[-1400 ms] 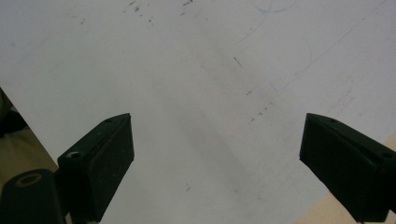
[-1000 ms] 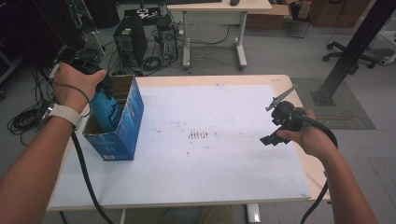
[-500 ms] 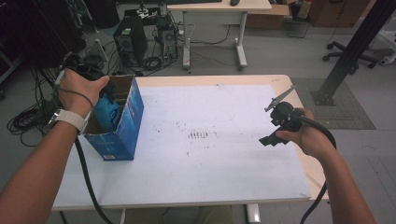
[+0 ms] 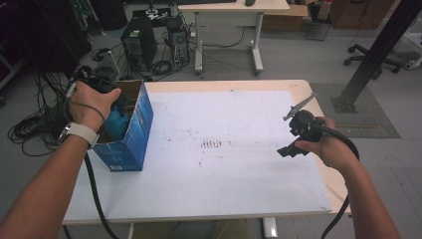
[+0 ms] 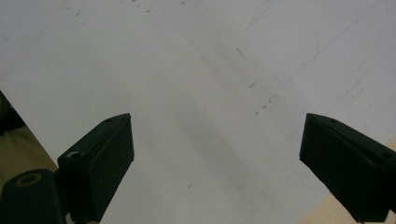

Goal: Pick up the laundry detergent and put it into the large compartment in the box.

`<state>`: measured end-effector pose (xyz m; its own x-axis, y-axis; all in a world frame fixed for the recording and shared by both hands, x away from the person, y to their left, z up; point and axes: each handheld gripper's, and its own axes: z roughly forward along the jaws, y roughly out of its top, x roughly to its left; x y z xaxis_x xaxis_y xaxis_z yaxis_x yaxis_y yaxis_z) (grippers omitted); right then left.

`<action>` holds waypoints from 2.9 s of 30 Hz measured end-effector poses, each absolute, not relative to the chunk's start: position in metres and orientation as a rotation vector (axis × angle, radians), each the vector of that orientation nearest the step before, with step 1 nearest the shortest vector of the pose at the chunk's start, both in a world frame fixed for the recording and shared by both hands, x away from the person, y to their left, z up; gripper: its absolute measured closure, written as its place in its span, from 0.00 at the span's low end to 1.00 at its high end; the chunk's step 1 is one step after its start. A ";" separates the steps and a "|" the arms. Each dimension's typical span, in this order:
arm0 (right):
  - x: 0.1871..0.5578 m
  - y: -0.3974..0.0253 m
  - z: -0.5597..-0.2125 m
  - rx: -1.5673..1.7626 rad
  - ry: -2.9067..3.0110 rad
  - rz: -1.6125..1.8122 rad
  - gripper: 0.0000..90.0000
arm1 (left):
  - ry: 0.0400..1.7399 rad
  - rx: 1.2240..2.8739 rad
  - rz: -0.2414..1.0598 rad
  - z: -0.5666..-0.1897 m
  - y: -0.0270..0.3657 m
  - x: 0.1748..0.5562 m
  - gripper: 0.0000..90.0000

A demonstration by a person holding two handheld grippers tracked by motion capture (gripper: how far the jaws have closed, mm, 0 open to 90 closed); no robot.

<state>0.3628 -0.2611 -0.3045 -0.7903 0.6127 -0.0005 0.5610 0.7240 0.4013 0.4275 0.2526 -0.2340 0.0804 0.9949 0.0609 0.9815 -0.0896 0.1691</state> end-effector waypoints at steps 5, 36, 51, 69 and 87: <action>0.363 -0.261 -0.305 0.959 2.791 0.587 0.11 | 2.066 2.251 0.242 -0.238 0.252 0.428 0.41; 0.363 -0.260 -0.308 0.968 2.797 0.576 0.11 | 2.074 2.292 0.217 -0.269 0.255 0.432 0.42; 0.362 -0.261 -0.308 0.971 2.796 0.582 0.11 | 2.070 2.283 0.208 -0.271 0.257 0.432 0.41; 0.360 -0.263 -0.312 0.984 2.799 0.579 0.11 | 2.049 2.280 0.196 -0.270 0.259 0.434 0.37; 0.360 -0.264 -0.312 0.984 2.797 0.581 0.11 | 2.037 2.285 0.191 -0.270 0.261 0.433 0.28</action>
